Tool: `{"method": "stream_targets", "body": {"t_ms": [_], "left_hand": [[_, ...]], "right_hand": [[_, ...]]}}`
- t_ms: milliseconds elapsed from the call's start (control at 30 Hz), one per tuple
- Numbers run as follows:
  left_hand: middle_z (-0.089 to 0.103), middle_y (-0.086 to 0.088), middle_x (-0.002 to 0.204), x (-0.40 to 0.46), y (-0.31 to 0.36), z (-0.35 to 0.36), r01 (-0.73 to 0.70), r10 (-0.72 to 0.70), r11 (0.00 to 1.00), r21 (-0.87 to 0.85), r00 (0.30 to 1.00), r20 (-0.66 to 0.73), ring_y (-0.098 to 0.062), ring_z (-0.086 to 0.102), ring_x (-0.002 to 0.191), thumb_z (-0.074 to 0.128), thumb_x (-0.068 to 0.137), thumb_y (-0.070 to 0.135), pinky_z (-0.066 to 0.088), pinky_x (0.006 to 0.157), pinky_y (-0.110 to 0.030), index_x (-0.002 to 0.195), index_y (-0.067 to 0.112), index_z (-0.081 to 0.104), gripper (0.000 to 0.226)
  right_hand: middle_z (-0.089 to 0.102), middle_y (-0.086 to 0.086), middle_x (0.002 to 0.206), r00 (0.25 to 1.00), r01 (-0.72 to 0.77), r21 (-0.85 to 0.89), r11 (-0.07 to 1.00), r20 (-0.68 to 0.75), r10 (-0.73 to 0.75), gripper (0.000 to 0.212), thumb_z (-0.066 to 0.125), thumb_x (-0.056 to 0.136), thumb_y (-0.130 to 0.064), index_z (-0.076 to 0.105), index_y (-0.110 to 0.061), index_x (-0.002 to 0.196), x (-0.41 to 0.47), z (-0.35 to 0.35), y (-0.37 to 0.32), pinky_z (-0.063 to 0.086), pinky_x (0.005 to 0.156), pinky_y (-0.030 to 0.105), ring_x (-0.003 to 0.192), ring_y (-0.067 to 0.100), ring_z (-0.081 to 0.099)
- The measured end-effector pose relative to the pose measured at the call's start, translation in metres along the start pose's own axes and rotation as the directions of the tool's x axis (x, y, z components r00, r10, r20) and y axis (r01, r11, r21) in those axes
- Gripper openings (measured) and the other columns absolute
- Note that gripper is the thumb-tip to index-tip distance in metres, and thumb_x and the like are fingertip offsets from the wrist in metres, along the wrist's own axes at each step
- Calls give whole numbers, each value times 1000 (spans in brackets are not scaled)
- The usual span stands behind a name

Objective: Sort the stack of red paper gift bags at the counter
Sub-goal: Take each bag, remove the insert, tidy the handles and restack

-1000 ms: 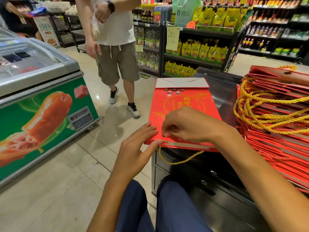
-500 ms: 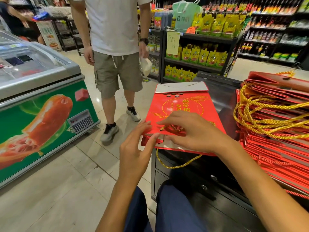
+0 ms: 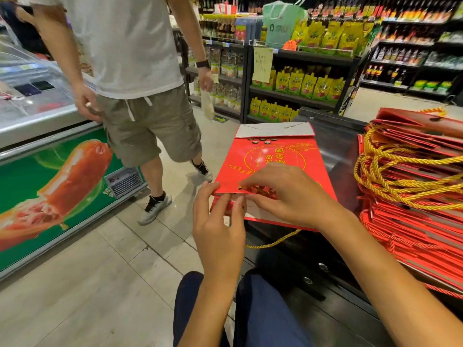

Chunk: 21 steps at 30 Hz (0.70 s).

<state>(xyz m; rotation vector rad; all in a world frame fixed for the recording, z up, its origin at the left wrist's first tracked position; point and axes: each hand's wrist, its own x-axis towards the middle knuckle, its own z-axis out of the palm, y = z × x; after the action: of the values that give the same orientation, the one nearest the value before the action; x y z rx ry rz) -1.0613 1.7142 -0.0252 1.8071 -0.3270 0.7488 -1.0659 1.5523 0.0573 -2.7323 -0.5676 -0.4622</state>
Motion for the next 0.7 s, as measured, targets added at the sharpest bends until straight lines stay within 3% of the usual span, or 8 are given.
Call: {"method": "stream_targets", "body": {"t_ms": [167, 333, 500, 600, 700], "left_hand": [[57, 7, 128, 7, 5, 4, 77, -78, 994, -80, 997, -11, -30, 64, 114, 72, 92, 9, 58, 82, -46, 95, 14, 78, 8], [54, 3, 135, 10, 7, -5, 12, -3, 997, -80, 993, 118, -17, 62, 109, 72, 91, 6, 54, 79, -18, 95, 12, 76, 8], [55, -1, 135, 13, -2, -13, -49, 65, 994, -98, 984, 165, -16, 61, 117, 73, 92, 9, 56, 83, -20, 99, 13, 78, 9], [61, -1, 129, 12, -7, -16, -82, 95, 993, -84, 981, 170, -7, 55, 128, 75, 91, 8, 54, 90, -20, 100, 13, 79, 11], [65, -2, 128, 7, -14, -20, -108, 123, 990, -90, 973, 195, -12, 53, 136, 76, 90, 7, 42, 100, -9, 100, 13, 79, 12]], "right_hand": [[74, -6, 106, 1000, 23, -11, 1000, -20, -23, 33, 58, 96, -38, 74, -22, 119, 0, 2, 4, 53, 78, 46, 97, 20, 63], [76, -7, 107, 994, -45, 51, 998, -92, 50, 34, 62, 95, -34, 71, -25, 126, 1, -4, 10, 55, 78, 43, 93, 15, 68], [73, -9, 108, 999, -33, 101, 994, -22, 36, 36, 65, 92, -40, 73, -24, 123, 2, -5, 10, 43, 79, 23, 94, 5, 60], [68, -12, 108, 993, -96, 236, 967, 83, 78, 34, 71, 91, -45, 73, -30, 121, 0, -9, 12, 41, 81, 14, 97, -2, 59], [67, -8, 99, 982, -171, 311, 935, 132, 136, 23, 77, 90, -32, 77, -30, 113, -2, -11, 19, 39, 76, 11, 93, 3, 60]]}}
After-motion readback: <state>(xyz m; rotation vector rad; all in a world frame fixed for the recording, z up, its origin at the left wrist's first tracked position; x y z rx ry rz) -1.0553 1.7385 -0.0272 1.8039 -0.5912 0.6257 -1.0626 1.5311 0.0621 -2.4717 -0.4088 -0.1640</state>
